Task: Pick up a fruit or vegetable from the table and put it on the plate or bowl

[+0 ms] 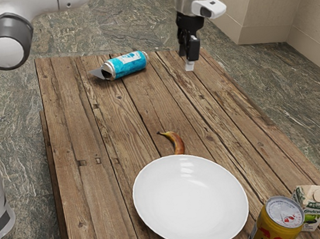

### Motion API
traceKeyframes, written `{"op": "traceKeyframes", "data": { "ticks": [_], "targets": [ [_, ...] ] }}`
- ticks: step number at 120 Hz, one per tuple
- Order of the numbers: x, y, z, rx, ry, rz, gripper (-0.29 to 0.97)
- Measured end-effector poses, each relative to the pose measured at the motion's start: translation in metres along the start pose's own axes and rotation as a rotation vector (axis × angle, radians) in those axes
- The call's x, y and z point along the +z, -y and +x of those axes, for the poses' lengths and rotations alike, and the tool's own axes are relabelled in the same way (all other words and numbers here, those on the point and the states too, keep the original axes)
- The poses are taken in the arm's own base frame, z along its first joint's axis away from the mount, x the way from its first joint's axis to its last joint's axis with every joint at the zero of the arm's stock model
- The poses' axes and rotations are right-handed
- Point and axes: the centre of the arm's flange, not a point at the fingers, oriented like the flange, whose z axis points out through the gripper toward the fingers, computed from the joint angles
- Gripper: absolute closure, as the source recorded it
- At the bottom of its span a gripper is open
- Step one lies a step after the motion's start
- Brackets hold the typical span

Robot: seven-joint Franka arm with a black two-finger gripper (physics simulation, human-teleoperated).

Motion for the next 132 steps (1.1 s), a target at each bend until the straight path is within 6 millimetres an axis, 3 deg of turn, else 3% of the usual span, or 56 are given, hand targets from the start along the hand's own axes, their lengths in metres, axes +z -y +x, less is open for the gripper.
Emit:
{"op": "traceKeyframes", "data": {
  "ticks": [13, 25, 34, 67, 82, 102, 116, 132],
  "targets": [
    [-0.002, -0.005, 0.004, 0.006, -0.011, -0.015, 0.01],
    [-0.005, 0.018, -0.002, -0.026, -0.009, -0.012, 0.01],
    [-0.004, 0.021, -0.003, 0.013, 0.003, -0.004, 0.01],
    [-0.004, -0.005, -0.007, 0.372, 0.078, 0.009, 0.01],
    [0.003, -0.041, -0.004, 0.562, 0.151, 0.062, 0.01],
    [0.002, -0.039, -0.010, 0.681, 0.184, 0.050, 0.00],
    [0.014, -0.038, -0.013, 0.746, 0.196, 0.008, 0.00],
    [0.053, -0.038, -0.013, 0.816, 0.196, -0.019, 0.00]
  ]
}}
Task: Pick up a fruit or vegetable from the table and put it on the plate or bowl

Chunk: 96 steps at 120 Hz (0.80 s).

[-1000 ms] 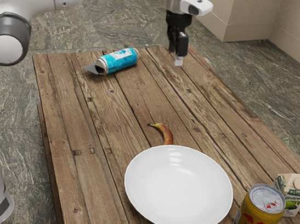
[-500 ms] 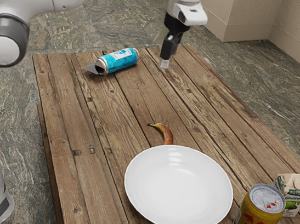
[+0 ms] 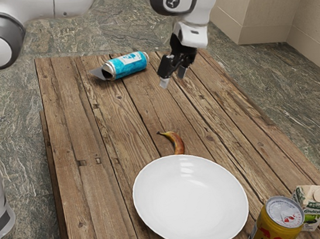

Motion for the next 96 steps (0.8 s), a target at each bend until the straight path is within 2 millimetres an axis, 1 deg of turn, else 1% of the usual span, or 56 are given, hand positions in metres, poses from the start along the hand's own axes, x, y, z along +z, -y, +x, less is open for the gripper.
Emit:
{"op": "traceKeyframes", "data": {
  "ticks": [5, 25, 34, 38, 45, 54, 64, 76, 81, 96],
  "targets": [
    [0.004, -0.005, -0.002, 0.019, -0.012, 0.012, 0.00],
    [0.029, -0.027, -0.014, 0.084, -0.048, 0.053, 0.01],
    [0.035, -0.032, -0.021, 0.101, -0.065, 0.080, 0.01],
    [0.040, -0.035, -0.029, 0.101, -0.072, 0.087, 0.01],
    [0.047, -0.035, -0.041, 0.099, -0.082, 0.100, 0.01],
    [0.051, -0.039, -0.046, 0.111, -0.094, 0.119, 0.01],
    [0.054, -0.041, -0.044, 0.133, -0.100, 0.135, 0.01],
    [0.077, -0.044, -0.040, 0.159, -0.093, 0.124, 0.01],
    [0.085, -0.047, -0.034, 0.176, -0.091, 0.124, 0.01],
    [0.093, -0.053, -0.021, 0.216, -0.103, 0.139, 0.01]
  ]
}}
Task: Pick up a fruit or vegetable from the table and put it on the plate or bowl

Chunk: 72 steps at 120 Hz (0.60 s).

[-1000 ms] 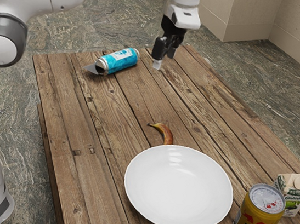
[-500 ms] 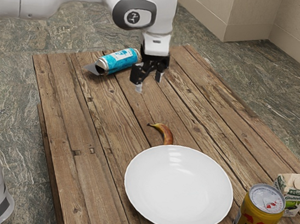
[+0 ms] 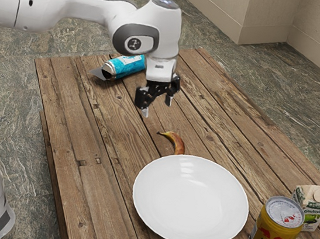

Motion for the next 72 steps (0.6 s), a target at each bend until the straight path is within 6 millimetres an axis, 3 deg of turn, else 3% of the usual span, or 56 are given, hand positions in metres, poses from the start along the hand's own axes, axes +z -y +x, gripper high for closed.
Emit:
{"op": "traceKeyframes", "data": {
  "ticks": [39, 72],
  "targets": [
    [0.020, -0.011, -0.001, 0.033, -0.015, 0.022, 0.02],
    [0.036, -0.022, 0.024, 0.080, -0.045, 0.032, 0.02]
  ]
}}
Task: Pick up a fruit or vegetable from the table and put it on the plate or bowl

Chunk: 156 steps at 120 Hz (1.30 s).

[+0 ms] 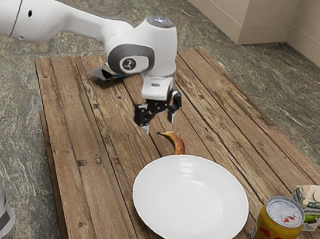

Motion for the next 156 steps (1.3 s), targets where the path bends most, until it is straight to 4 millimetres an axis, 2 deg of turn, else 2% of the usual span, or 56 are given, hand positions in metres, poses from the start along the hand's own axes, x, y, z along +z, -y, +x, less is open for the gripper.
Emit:
{"op": "traceKeyframes", "data": {
  "ticks": [17, 40, 84, 133, 156],
  "targets": [
    [0.004, 0.005, 0.003, 0.001, -0.017, 0.025, 0.02],
    [0.029, 0.019, 0.004, -0.002, -0.023, 0.033, 0.02],
    [0.044, 0.034, 0.004, -0.013, -0.045, 0.081, 0.02],
    [0.077, 0.047, 0.008, -0.014, -0.047, 0.080, 0.04],
    [0.084, 0.051, 0.010, -0.014, -0.051, 0.094, 0.05]
  ]
}}
